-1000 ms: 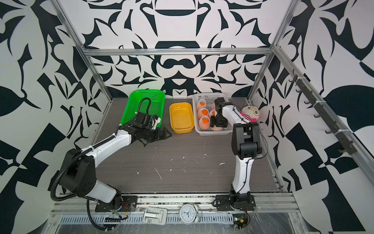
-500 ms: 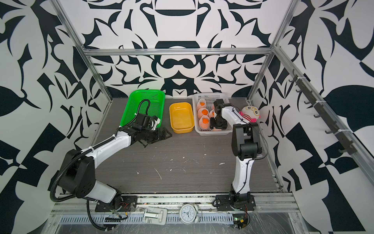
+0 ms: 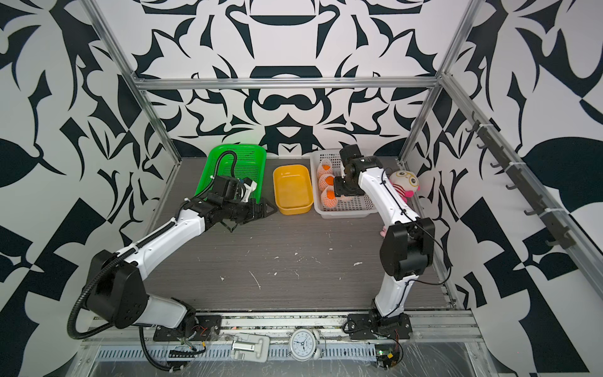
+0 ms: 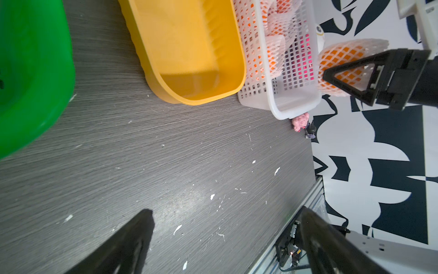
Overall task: Remove foam nets from oranges
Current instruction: Pick up the orange from the basket, then place the orange at the center of the board.
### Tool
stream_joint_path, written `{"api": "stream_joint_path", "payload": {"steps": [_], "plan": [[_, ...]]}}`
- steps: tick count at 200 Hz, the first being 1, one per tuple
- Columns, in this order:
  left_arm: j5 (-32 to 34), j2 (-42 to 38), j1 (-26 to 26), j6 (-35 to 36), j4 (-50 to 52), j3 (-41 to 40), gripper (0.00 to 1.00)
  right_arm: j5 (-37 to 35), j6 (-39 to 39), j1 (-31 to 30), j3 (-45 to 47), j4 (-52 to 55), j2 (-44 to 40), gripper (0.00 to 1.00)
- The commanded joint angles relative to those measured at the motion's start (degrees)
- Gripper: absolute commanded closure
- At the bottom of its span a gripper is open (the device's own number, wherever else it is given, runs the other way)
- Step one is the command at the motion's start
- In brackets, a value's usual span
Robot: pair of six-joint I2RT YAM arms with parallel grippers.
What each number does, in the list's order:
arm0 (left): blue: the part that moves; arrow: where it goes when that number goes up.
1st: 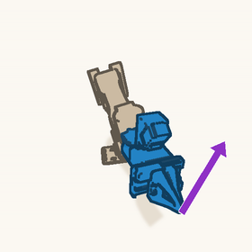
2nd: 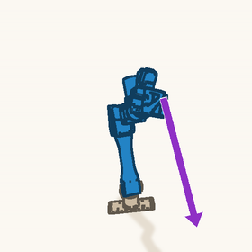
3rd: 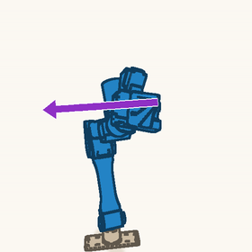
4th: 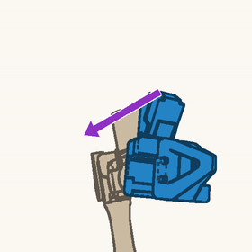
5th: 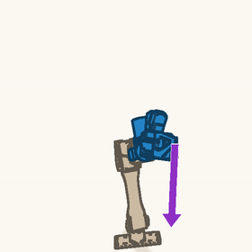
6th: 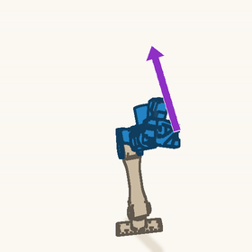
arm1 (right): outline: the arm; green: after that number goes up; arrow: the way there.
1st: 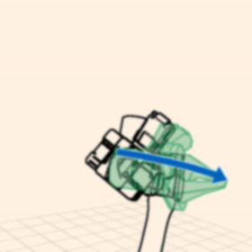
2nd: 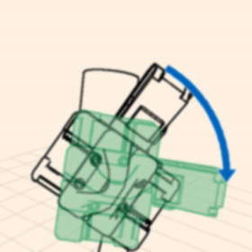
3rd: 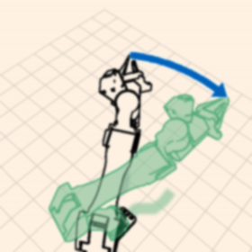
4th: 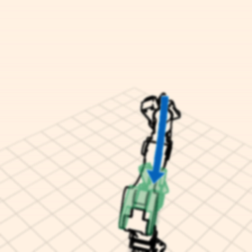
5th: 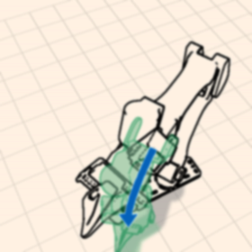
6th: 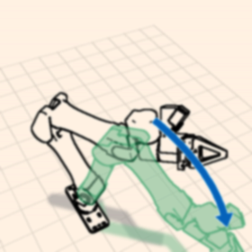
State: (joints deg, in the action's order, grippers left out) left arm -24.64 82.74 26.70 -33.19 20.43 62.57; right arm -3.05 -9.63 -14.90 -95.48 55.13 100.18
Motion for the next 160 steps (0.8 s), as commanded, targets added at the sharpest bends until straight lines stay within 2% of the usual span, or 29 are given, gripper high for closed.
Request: {"api": "stream_joint_path", "payload": {"steps": [1,34,75,111,160], "plan": [[-0.9,-2.0,-0.1,-0.2,2.9,-0.4,0.00,-1.6,-2.5,-4.9,4.3,2.9,-5.5,0.52],[-1.0,-4.2,-0.1,0.1,4.9,-2.7,0.00,1.6,-6.7,-12.2,15.6,-2.2,-12.2,0.53],[-1.0,-6.3,-0.1,0.4,6.5,-6.8,0.00,4.2,-9.7,-22.1,22.9,-7.8,-12.6,0.53],[0.2,-8.0,-0.7,0.9,8.3,-10.5,0.00,3.6,-12.8,-29.1,25.4,-14.6,-8.4,0.53],[-1.4,-8.3,-3.2,0.2,6.8,-13.7,0.00,3.9,-12.3,-31.2,24.6,-17.3,1.1,0.51]]}}
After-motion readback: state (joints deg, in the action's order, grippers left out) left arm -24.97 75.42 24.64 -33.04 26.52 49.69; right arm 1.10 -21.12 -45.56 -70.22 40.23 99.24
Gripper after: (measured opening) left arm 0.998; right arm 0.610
